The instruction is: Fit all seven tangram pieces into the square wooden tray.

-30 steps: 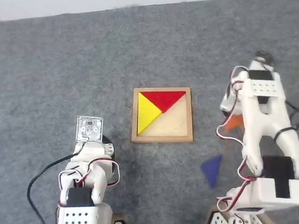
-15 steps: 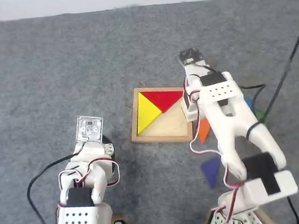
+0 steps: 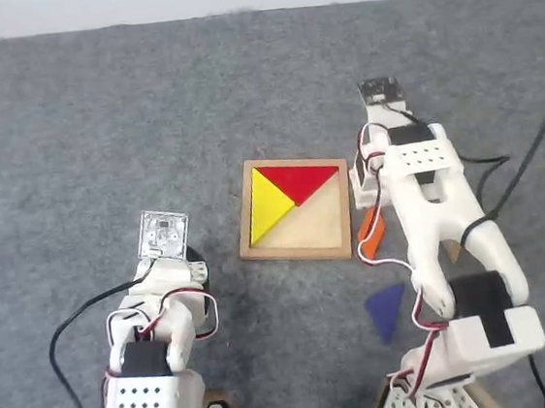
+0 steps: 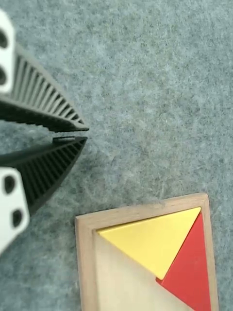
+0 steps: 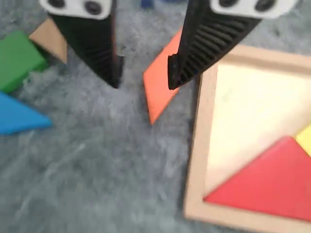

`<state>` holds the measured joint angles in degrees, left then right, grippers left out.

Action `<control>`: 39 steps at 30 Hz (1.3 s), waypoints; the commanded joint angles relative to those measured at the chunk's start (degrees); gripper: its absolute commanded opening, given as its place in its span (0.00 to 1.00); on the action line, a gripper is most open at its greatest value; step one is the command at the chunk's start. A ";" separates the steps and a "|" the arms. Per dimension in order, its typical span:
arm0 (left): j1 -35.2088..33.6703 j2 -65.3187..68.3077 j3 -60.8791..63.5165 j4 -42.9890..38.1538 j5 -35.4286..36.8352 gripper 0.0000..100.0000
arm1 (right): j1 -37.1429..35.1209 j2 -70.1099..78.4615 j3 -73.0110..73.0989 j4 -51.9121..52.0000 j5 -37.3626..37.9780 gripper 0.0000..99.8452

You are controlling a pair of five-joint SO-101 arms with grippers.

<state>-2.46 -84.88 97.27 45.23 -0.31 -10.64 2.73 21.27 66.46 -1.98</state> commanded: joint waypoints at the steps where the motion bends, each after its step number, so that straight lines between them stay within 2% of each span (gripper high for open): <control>1: -0.26 -0.79 -0.48 0.44 0.44 0.02 | -4.35 -0.13 3.34 -0.22 -1.41 0.28; 3: -0.26 -0.79 -0.48 0.44 0.44 0.02 | -4.88 0.04 5.27 -1.98 -3.34 0.30; 8: -0.26 -0.79 -0.48 0.44 0.44 0.02 | -5.76 -1.27 6.07 -1.89 -5.63 0.29; 18: -0.26 -0.79 -0.48 0.44 0.44 0.02 | -6.02 4.79 7.82 -9.19 -20.48 0.25; 21: -0.26 -0.79 -0.48 0.44 0.44 0.02 | -5.93 5.67 7.82 -10.68 -22.77 0.25; 26: -0.26 -0.79 -0.48 0.44 0.44 0.02 | -2.77 5.67 5.80 -10.15 -21.63 0.22; 32: -0.26 -0.79 -0.48 0.44 0.44 0.02 | 2.95 6.37 1.67 -10.59 -2.73 0.14; 39: -0.26 -0.79 -0.48 0.44 0.44 0.02 | 3.65 9.19 -0.79 -10.59 -2.11 0.13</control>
<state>-2.46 -84.88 97.27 45.23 -0.31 -8.26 11.16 24.62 57.23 -5.76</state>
